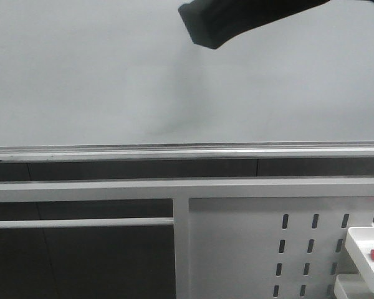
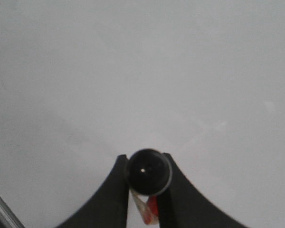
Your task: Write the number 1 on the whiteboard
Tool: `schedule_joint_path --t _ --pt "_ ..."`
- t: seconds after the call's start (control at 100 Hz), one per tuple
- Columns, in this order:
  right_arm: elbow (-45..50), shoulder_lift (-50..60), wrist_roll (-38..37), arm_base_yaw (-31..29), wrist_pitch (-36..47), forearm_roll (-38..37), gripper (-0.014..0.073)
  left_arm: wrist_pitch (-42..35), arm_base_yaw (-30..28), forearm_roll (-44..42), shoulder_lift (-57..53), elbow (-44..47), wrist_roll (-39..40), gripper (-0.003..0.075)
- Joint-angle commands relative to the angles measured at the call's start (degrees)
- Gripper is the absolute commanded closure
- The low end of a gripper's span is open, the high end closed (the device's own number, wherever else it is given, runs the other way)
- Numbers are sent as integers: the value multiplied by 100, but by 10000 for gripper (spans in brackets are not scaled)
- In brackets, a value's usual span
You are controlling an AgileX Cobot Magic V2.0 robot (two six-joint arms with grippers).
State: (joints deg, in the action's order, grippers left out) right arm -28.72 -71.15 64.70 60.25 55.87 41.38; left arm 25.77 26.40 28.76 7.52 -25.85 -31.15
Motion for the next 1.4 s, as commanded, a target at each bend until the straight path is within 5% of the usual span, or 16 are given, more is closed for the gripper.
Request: schedule_joint_path --t 0.0,0.92,1.39 --pt "-131 87 -315 -129 359 -342 663 -366 -10 119 57 -160 62 740" --pt "-155 -333 -608 -513 506 -505 663 -366 -10 119 57 -160 62 740" --pt "-133 -1778 -1736 -513 465 -201 666 -366 -10 119 57 -160 62 740"
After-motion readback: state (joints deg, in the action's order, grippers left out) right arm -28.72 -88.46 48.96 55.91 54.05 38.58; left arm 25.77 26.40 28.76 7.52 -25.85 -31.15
